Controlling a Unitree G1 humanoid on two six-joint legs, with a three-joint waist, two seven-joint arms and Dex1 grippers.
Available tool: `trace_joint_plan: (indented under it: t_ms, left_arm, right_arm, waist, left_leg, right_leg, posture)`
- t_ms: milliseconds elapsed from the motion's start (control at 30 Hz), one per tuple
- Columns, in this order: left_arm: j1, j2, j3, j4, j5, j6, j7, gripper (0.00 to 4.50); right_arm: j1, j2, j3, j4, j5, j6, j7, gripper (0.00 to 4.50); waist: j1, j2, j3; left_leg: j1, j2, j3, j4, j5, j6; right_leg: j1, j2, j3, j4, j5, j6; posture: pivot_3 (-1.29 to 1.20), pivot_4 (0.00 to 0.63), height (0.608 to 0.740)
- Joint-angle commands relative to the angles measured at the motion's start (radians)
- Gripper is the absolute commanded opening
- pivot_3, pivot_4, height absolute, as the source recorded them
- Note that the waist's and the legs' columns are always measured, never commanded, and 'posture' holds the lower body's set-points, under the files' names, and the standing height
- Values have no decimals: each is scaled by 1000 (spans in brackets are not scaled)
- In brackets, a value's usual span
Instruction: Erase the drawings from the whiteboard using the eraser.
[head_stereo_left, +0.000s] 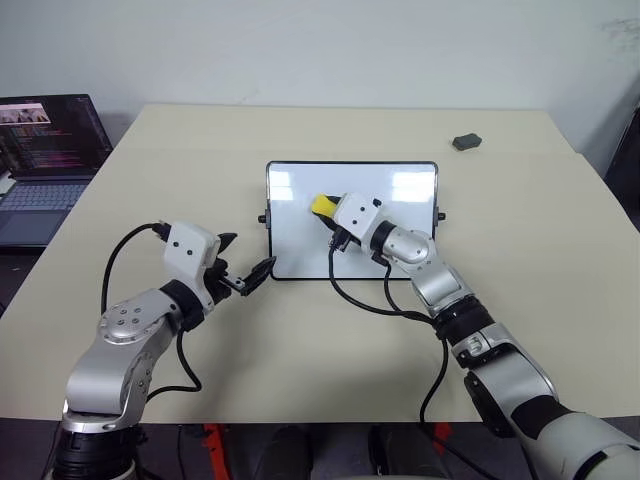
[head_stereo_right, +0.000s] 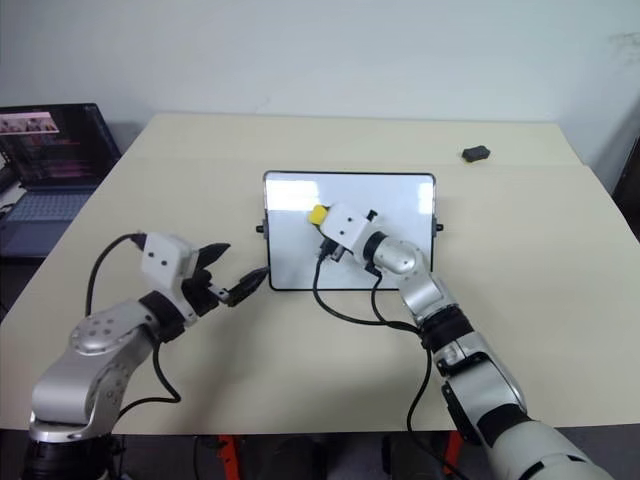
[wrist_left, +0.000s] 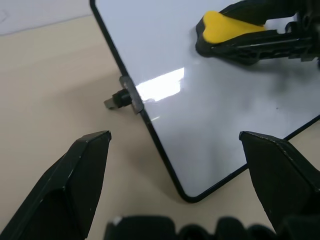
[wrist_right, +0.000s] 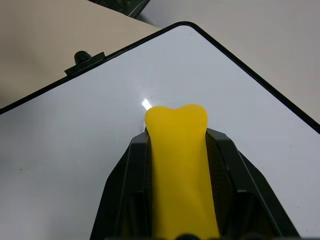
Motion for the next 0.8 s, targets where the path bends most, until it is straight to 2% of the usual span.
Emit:
trace_joint_plan:
  t_ms: [33, 233, 400, 600, 800]
  left_arm:
    - [-11, 2, -5, -13, -3, -21, -15, 4500]
    - [-27, 10, -16, -7, -30, -33, -81, 4500]
    - [-47, 15, -36, -38, -75, -36, -159, 4500]
    - [-148, 37, -102, -40, -145, -15, -277, 4500]
    - [-282, 41, -228, 36, -133, -43, -417, 4500]
  right_arm:
    - [67, -18, 37, -49, -10, 34, 60, 1119]
    - [149, -24, -57, -288, 74, 143, 41, 1119]
    - [294, -52, -202, -652, 208, 438, 36, 1119]
    - [559, -131, -355, -1065, 302, 816, 1, 1119]
    - [714, -126, -472, -1241, 325, 1025, -107, 1119]
  waist:
    - [0, 0, 0]
    - [3, 0, 1]
    - [6, 1, 1]
    - [7, 1, 2]
    - [0, 3, 3]
  left_leg:
    - [0, 0, 0, 0, 0, 0]
    - [0, 0, -1, 0, 0, 0]
    - [-4, 0, -2, 0, 0, 0]
    - [-7, -1, -4, 0, -1, -1]
    - [-5, -1, -3, 0, -1, 0]
  right_leg:
    - [0, 0, 0, 0, 0, 0]
    - [0, 0, -1, 0, 0, 0]
    - [-2, 0, -1, -2, 0, 1]
    - [-2, 0, -2, -3, -2, 2]
    - [-2, 1, -1, -1, -3, 3]
  posture:
    - [0, 150, 740]
    - [0, 150, 740]
    - [0, 150, 740]
    - [0, 150, 740]
    - [0, 150, 740]
